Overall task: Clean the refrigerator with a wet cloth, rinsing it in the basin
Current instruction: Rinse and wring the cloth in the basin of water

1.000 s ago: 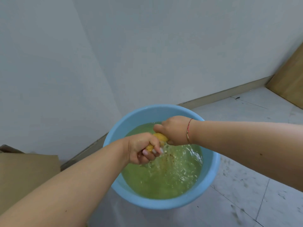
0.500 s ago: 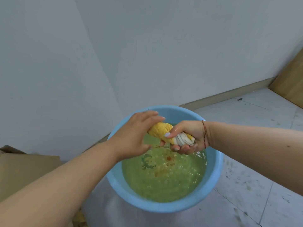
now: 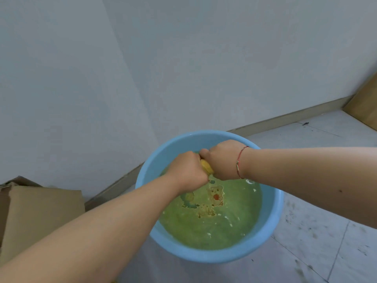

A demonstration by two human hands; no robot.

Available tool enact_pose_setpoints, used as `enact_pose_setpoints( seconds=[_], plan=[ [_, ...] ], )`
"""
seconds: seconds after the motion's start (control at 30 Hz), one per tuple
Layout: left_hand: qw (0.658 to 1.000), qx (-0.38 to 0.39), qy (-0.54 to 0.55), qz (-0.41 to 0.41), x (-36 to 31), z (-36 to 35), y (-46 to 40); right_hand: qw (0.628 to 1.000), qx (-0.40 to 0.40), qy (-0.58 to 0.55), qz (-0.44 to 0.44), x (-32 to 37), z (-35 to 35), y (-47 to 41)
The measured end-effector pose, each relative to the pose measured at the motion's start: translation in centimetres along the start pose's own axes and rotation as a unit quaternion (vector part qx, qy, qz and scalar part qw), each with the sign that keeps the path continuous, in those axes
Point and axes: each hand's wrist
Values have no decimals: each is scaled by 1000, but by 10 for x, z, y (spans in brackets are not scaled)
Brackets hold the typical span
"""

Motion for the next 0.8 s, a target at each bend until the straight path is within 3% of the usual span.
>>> enact_pose_setpoints(
  seconds=[0.1, 0.23, 0.4, 0.53, 0.63, 0.7, 0.77, 0.8],
  plan=[
    [979, 59, 149, 126, 3, -10, -1, 999, -33, 15, 36, -7, -13, 0],
    [939, 89, 255, 211, 6, -14, -1, 995, -57, 36, 79, -14, -22, -5],
    [899, 154, 330, 244, 10, -16, -1, 990, -84, 37, 104, -17, -30, -8],
    [887, 201, 343, 236, 16, -9, -7, 992, -92, 13, 88, -19, -35, -7],
    [856, 197, 403, 257, 22, 0, -15, 996, -88, -17, 2, -24, -34, -9],
    [812, 146, 481, 296, 25, 5, -20, 988, -76, -94, -95, -24, -37, -9],
    [765, 84, 546, 331, 23, 6, -24, 959, -64, -202, -190, -20, -41, -8],
    [761, 56, 552, 335, 22, 5, -26, 941, -61, -248, -223, -17, -42, -8]
  ],
)
Point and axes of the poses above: each hand's wrist, its own y-axis away from the middle knuckle, its own z-axis out of the back of the hand, x = y × z, and after that the axes turned 15 degrees about -x, right-handed
